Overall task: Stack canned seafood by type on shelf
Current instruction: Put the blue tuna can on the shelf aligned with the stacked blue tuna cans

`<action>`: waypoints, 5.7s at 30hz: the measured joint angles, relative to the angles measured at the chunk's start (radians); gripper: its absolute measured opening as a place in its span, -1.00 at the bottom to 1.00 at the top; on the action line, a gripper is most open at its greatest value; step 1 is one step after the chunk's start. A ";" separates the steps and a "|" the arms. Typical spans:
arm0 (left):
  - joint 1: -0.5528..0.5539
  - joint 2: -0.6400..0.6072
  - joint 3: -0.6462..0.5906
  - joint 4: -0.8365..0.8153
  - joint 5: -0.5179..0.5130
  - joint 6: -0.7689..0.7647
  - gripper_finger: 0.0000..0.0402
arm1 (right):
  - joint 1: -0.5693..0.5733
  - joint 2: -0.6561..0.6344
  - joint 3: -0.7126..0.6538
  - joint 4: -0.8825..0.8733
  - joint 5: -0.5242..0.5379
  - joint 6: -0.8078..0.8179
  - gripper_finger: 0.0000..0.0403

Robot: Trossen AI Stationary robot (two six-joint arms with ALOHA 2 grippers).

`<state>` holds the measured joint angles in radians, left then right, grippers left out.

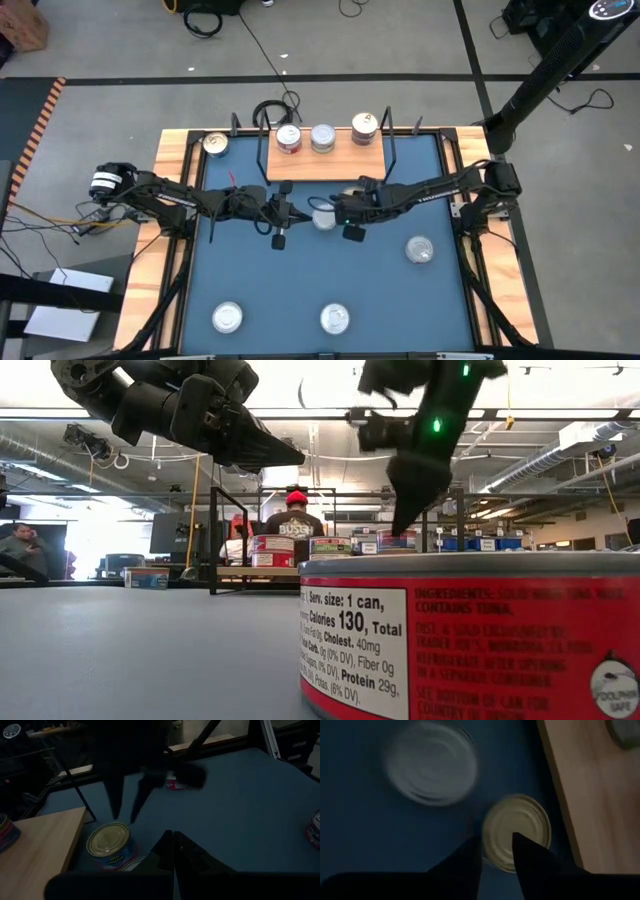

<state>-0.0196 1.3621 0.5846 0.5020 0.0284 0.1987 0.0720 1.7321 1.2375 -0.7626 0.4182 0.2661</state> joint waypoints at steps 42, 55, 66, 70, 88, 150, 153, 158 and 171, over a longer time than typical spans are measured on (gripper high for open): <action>-0.037 0.477 0.067 0.463 0.110 -0.211 -0.97 | 0.269 -0.032 -0.123 -0.091 -0.207 0.256 -0.95; -0.069 0.569 0.143 0.340 0.020 -0.203 -0.97 | 0.295 -0.032 -0.209 0.035 -0.314 0.266 -0.97; -0.067 0.618 0.167 0.336 -0.006 -0.178 -0.97 | 0.252 -0.032 -0.322 0.359 -0.280 0.213 -0.96; -0.066 0.618 0.176 0.330 -0.012 -0.175 -0.97 | 0.234 -0.032 -0.330 0.407 -0.298 0.207 -0.96; -0.067 0.618 0.178 0.310 -0.017 -0.181 -0.97 | 0.221 -0.032 -0.258 0.239 -0.205 0.255 -0.96; -0.066 0.505 0.131 0.000 -0.111 -0.125 -0.97 | 0.153 -0.030 -0.126 0.418 -0.148 0.077 -0.84; -0.068 0.505 0.131 0.002 -0.110 -0.127 -0.97 | 0.151 -0.035 -0.113 0.413 -0.081 0.059 -0.81; -0.068 0.506 0.132 0.012 -0.102 -0.133 -0.97 | 0.156 -0.040 -0.052 0.350 -0.072 0.039 -0.70; -0.095 0.508 0.131 0.030 -0.054 -0.132 -0.97 | 0.209 -0.035 -0.050 0.098 -0.090 0.227 -0.93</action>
<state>-0.1151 1.8703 0.7158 0.5320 -0.0256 0.0669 0.2812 1.6970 1.1877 -0.6651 0.3282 0.4936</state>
